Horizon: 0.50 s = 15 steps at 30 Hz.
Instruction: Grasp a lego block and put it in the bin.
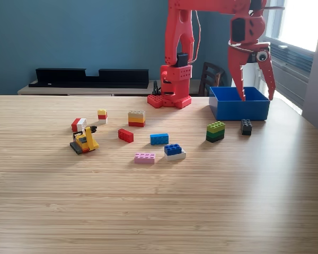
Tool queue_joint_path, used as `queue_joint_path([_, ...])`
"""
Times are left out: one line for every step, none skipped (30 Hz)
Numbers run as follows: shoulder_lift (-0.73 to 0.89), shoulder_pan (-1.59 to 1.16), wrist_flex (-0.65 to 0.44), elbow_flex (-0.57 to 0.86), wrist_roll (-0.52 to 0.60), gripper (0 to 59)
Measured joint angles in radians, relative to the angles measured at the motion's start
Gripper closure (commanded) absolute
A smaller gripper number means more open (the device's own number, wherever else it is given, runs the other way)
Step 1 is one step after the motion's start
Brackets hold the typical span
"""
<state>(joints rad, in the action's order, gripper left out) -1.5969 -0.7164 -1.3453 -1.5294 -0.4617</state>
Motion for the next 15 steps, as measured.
queue_joint_path([0.002,-0.002,0.000,-0.005,-0.012,27.9])
queue_joint_path([0.002,-0.002,0.000,-0.014,-0.025,27.6])
queue_joint_path([0.002,-0.003,0.000,-0.023,-0.037,27.3])
queue_joint_path([0.002,-0.003,0.000,-0.034,-0.049,27.1])
queue_joint_path([0.002,-0.003,0.000,-0.041,-0.058,27.1])
queue_joint_path([0.003,-0.003,0.000,-0.046,-0.067,27.1])
queue_joint_path([0.014,-0.003,0.000,-0.048,-0.075,27.0])
queue_joint_path([0.031,-0.003,0.000,-0.048,-0.081,26.9])
queue_joint_path([0.051,-0.003,-0.002,-0.048,-0.086,27.0])
queue_joint_path([0.075,-0.003,-0.008,-0.048,-0.089,27.1])
queue_joint_path([0.101,-0.003,-0.012,-0.043,-0.089,27.1])
queue_joint_path([0.129,-0.003,-0.015,-0.037,-0.091,27.1])
queue_joint_path([0.153,-0.003,-0.017,-0.026,-0.092,27.1])
queue_joint_path([0.179,-0.003,-0.017,-0.015,-0.092,27.0])
queue_joint_path([0.207,-0.003,-0.017,-0.002,-0.094,26.9])
